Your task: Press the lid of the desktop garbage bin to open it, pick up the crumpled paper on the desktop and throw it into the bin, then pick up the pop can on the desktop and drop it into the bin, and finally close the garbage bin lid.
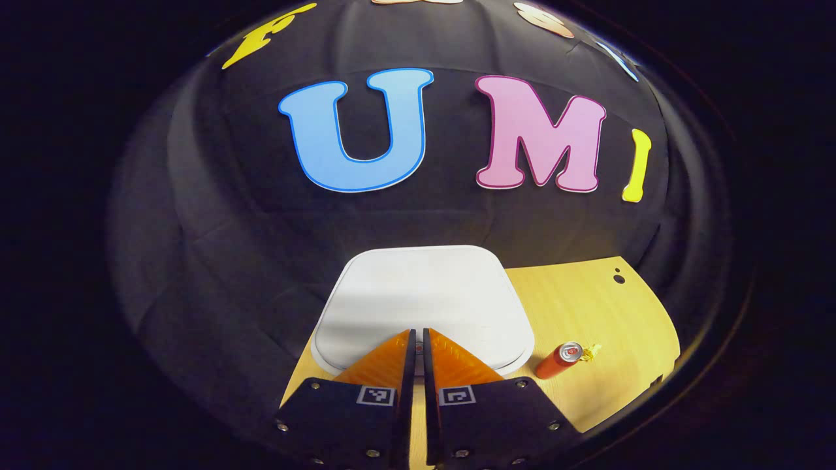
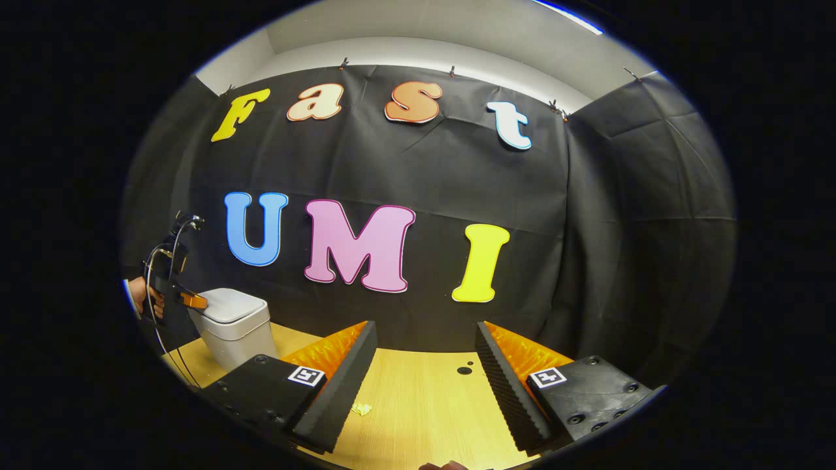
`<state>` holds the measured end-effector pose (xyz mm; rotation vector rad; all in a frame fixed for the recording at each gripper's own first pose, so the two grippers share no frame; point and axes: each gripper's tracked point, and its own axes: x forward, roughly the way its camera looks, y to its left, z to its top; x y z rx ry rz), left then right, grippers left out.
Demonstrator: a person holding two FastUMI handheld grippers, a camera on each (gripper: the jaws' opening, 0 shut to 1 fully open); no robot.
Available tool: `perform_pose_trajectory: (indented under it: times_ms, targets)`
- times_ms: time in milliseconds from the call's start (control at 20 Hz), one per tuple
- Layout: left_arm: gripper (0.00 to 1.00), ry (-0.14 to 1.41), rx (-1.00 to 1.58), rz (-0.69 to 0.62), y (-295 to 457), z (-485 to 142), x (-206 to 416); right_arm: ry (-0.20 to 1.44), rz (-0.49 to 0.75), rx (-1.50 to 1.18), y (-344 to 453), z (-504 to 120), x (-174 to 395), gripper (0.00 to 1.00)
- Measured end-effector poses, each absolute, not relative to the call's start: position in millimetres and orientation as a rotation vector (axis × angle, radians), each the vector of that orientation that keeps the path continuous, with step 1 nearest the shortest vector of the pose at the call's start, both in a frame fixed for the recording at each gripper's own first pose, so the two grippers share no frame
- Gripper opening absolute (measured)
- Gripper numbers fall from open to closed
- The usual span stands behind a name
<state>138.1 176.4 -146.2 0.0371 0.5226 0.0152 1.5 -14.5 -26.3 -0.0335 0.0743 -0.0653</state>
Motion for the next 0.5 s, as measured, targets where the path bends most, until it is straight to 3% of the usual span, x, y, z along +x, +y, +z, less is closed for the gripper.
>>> perform_pose_trajectory:
  times_ms: [500]
  targets:
    - [0.1, 0.287, 0.057, -0.03, 160.0, -64.0, 127.8, 0.061, -0.054, -0.054, 4.4, -18.9, -0.5, 0.98]
